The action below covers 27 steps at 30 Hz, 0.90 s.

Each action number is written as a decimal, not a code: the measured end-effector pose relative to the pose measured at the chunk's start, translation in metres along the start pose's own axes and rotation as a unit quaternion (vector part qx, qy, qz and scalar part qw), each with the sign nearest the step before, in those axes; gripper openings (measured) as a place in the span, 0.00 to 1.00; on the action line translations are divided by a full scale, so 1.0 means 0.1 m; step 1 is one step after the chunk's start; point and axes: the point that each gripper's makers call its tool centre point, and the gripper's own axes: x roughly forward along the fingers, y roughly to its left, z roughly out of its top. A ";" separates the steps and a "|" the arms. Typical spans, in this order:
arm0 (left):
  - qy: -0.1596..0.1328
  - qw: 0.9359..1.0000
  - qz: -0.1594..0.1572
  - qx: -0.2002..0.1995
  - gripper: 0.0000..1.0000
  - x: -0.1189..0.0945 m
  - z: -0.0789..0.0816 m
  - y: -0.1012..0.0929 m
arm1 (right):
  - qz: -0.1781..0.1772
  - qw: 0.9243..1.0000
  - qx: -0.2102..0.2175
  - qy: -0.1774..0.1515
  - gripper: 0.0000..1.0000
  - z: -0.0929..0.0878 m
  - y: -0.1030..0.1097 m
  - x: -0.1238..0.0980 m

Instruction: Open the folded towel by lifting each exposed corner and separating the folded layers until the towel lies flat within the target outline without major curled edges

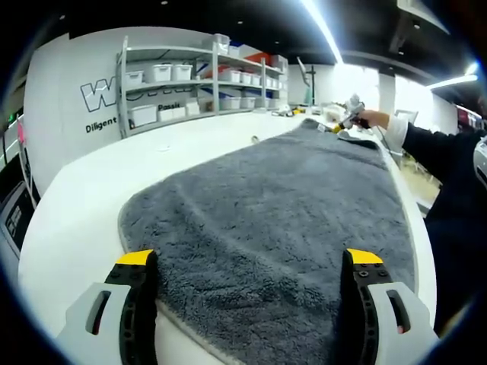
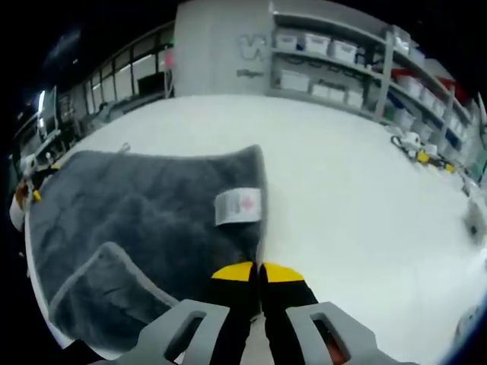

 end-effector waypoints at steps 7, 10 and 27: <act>0.000 1.000 0.000 0.000 0.99 0.00 0.00 0.00 | -0.015 1.000 -0.003 -0.003 0.04 0.00 -0.05 -0.01; -0.001 1.000 0.000 0.000 0.99 -0.01 0.00 -0.01 | -0.028 0.999 -0.011 -0.019 0.03 0.06 -0.11 -0.07; 0.000 1.000 0.000 -0.001 0.99 0.00 0.00 -0.01 | 0.003 0.997 -0.039 -0.067 0.07 0.24 0.24 -0.36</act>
